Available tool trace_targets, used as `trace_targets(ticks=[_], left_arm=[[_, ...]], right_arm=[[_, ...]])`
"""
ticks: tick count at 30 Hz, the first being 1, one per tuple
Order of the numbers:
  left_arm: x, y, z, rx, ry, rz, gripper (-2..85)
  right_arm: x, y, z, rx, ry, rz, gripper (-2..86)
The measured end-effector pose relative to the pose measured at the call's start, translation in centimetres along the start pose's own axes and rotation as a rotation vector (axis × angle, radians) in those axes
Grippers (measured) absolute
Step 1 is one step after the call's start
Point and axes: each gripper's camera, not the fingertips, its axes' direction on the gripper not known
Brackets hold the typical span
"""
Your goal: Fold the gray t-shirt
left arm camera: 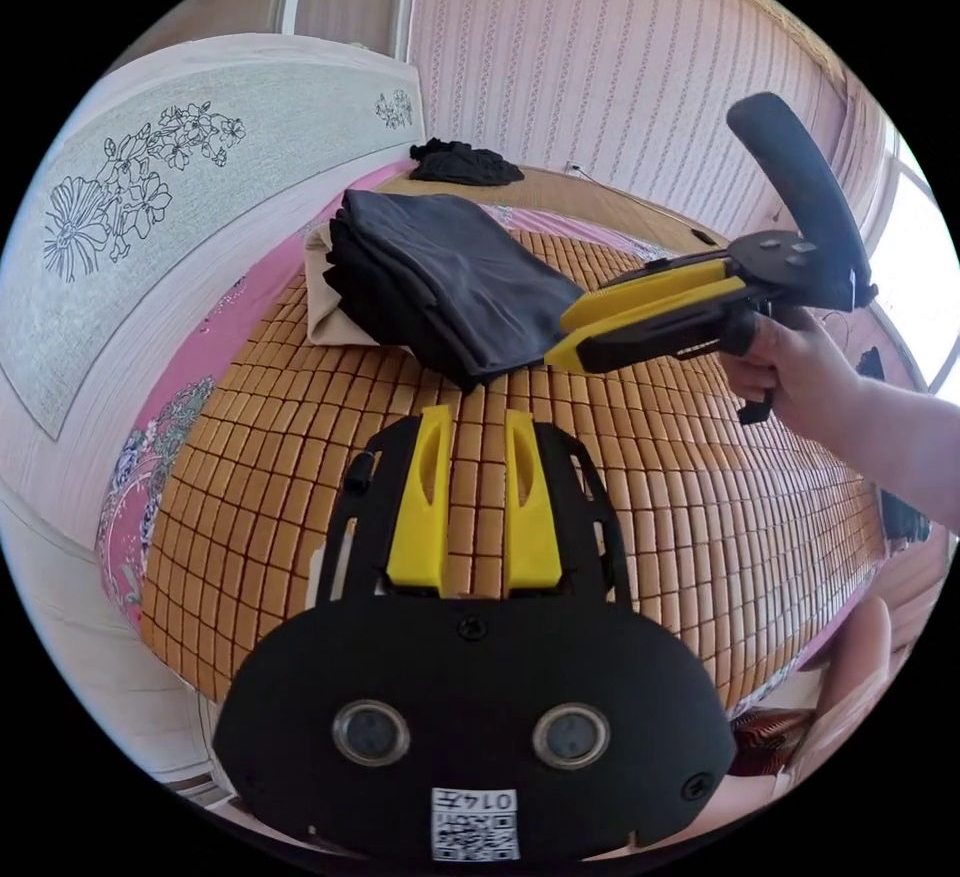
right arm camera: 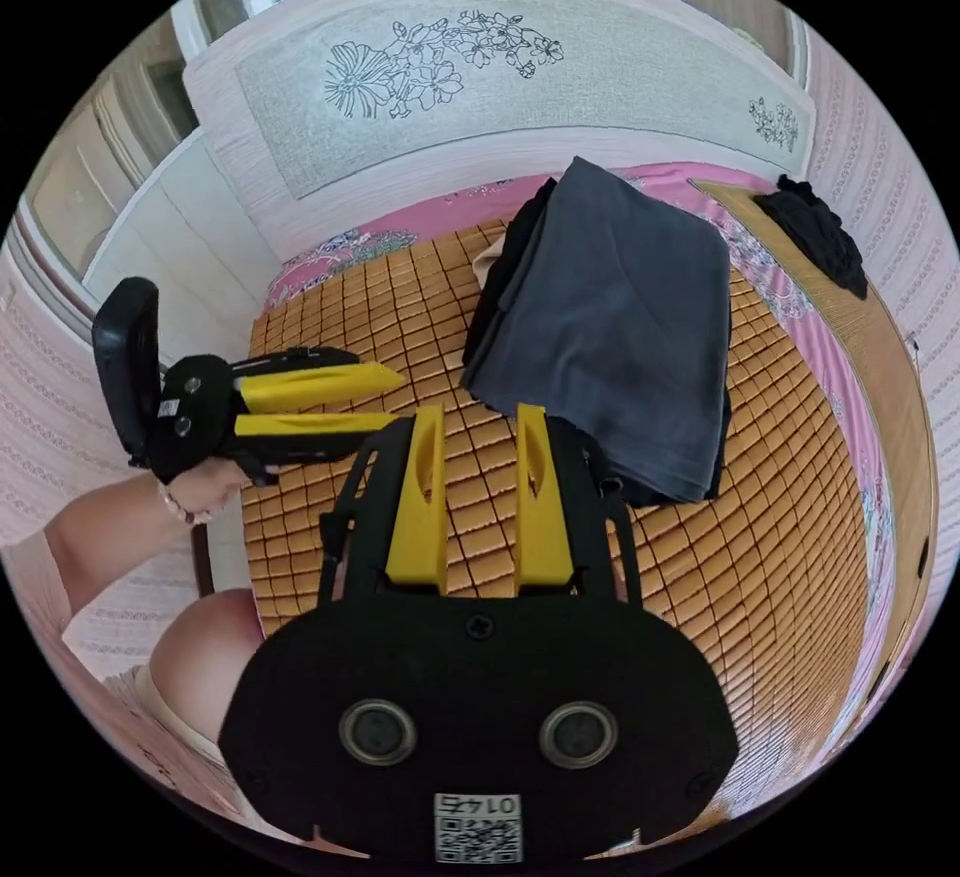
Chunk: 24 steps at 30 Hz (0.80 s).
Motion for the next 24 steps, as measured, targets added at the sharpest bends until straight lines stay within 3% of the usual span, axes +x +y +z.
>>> trace_targets(ticks=[8, 19, 24], left_arm=[[-1.0, -3.9, 0.6, 0.029, 0.038, 0.044, 9.2], [0.9, -8.0, -3.0, 0.033, -0.009, 0.074, 9.6], [-0.5, -9.4, -3.9, -0.017, -0.044, -0.063, 1.8]], right_arm=[[2.4, -0.9, 3.0, -0.017, -0.066, 0.123, 2.2], [5.2, 2.2, -1.9, 0.054, -0.155, 0.167, 0.8], [7.0, 5.1, -7.4, 0.159, -0.195, 0.222, 0.6]])
